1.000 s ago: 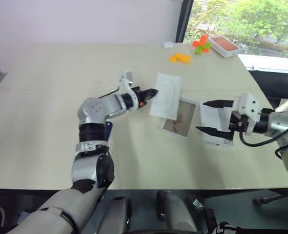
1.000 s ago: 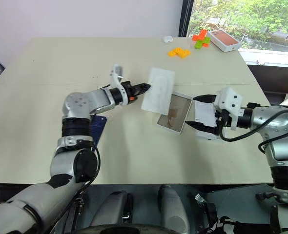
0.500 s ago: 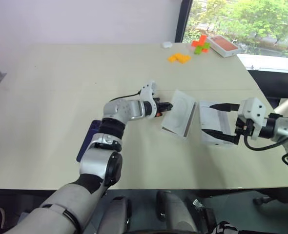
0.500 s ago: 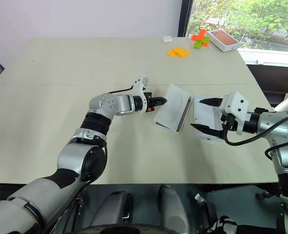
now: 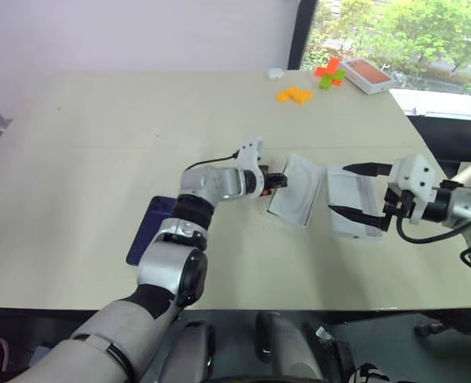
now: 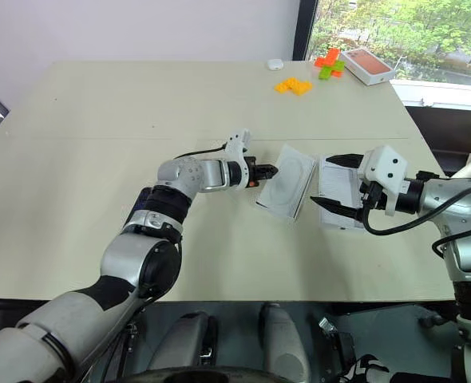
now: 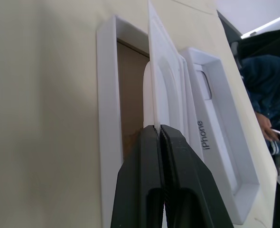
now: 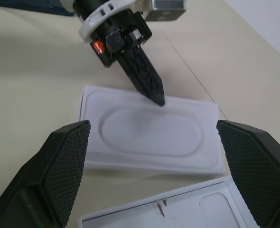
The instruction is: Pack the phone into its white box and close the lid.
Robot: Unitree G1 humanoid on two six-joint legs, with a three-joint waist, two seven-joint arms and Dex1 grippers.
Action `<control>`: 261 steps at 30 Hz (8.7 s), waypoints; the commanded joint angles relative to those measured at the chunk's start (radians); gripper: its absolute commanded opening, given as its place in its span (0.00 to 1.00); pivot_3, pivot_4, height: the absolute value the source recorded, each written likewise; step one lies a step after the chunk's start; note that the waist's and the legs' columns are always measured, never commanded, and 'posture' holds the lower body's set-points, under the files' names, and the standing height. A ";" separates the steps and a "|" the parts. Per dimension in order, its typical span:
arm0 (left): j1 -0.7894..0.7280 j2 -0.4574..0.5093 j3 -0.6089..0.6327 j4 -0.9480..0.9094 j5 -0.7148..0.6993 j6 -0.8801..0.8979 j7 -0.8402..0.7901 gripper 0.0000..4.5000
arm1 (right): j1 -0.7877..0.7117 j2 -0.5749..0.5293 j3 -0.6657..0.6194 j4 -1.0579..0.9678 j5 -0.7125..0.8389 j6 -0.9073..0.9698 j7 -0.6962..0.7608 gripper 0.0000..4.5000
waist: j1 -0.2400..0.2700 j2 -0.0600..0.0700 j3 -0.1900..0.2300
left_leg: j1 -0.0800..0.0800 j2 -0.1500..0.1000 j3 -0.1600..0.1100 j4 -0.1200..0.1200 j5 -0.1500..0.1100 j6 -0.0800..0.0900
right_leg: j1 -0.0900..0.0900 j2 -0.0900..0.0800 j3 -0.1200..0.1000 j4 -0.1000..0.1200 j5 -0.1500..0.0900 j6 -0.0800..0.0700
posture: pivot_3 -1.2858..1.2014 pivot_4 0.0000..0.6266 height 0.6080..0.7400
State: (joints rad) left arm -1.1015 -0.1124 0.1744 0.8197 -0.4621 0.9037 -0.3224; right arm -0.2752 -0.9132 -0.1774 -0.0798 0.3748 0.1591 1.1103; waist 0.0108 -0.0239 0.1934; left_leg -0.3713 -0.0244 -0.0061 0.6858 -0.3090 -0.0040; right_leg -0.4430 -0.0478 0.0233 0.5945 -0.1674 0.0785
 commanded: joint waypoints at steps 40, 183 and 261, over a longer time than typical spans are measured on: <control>0.307 0.548 -0.189 -0.655 0.110 -0.452 -0.547 0.76 | -0.206 0.149 0.119 0.021 -0.055 0.198 -0.195 0.88 | -0.027 0.001 0.000 | -0.001 0.003 -0.001 -0.001 0.001 -0.001 | -0.002 -0.002 0.001 0.001 0.000 -0.001 | 0.52 0.24 1.00; 0.820 1.107 0.169 -0.711 -0.237 0.003 -0.779 0.76 | -0.369 0.571 0.624 0.112 -0.569 -0.286 -0.351 0.01 | -0.033 0.001 0.000 | -0.001 0.005 -0.002 -0.001 0.000 0.001 | -0.004 0.000 -0.001 0.003 0.000 -0.002 | 0.52 0.24 1.00; 0.737 0.900 0.081 -0.649 -0.346 0.435 -0.678 0.03 | -0.532 0.833 0.809 0.516 -0.835 -0.088 -0.287 0.00 | -0.053 0.000 -0.002 | 0.002 0.003 -0.008 -0.004 0.002 -0.005 | -0.002 -0.003 -0.005 0.005 0.000 -0.003 | 0.52 0.24 1.00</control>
State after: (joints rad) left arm -0.3591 0.7724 0.2493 0.1681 -0.8177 1.3610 -0.9996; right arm -0.8038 -0.0626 0.6248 0.4255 -0.4440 0.0607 0.8259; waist -0.0423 -0.0237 0.1915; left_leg -0.3689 -0.0214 -0.0149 0.6823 -0.3066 -0.0091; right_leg -0.4443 -0.0505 0.0183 0.5990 -0.1673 0.0753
